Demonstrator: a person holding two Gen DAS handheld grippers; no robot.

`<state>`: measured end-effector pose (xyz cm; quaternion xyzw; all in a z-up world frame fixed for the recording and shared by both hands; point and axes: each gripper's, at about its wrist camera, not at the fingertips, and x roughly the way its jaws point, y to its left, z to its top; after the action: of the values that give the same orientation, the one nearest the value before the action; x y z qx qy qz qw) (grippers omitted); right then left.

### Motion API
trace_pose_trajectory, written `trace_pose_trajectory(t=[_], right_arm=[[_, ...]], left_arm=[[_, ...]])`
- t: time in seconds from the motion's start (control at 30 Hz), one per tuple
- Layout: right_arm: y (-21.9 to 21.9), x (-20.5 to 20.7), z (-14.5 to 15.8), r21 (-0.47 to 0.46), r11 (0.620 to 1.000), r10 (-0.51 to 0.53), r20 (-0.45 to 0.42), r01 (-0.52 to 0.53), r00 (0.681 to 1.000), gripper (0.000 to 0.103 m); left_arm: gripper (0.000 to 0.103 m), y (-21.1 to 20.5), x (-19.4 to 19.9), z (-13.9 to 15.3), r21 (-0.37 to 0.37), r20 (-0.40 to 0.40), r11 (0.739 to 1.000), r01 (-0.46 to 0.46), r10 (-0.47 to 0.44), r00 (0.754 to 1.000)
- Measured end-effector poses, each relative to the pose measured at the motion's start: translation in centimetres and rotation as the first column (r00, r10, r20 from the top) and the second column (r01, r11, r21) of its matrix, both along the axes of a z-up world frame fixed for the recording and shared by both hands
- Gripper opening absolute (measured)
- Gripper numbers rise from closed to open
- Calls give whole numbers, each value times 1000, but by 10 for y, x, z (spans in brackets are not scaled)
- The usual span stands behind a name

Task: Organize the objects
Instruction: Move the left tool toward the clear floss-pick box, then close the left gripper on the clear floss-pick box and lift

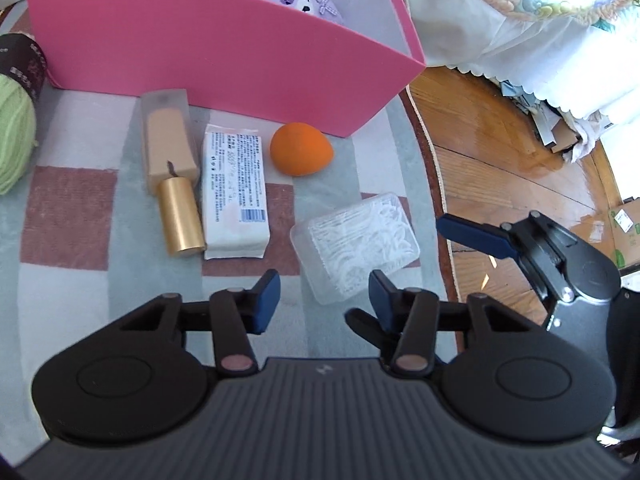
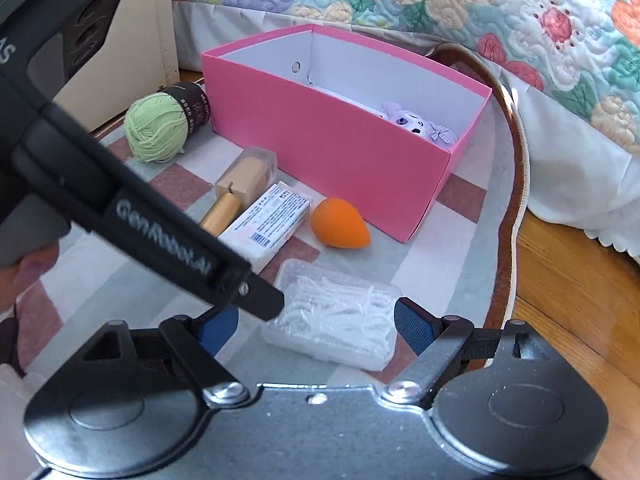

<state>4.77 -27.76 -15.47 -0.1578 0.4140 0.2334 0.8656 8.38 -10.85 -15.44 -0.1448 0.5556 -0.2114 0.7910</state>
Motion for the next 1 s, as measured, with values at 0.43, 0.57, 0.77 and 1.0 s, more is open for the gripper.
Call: trace_pose_trajectory(t=[0.43,0.57,0.77,1.0], right_arm=[[-8,19,-33,37,995,-91,-89,94,992,93],[-10,24,-43,56,991,-114,-129,121,985,93],[-3,22,-47,35,994,-101,-133,107,986,95],[4,11,-40,86,995,-40,-196,58,980,95]], left_arm=[[24,-5,3,-26,-101,-6,993,-68,67,998],[23,-3,3,-28,-121,-15,989,-81,80,997],[23,3,4,-31,-143,-40,985,-101,96,995],[23,21,-8,-31,-130,-136,987,-90,72,988]])
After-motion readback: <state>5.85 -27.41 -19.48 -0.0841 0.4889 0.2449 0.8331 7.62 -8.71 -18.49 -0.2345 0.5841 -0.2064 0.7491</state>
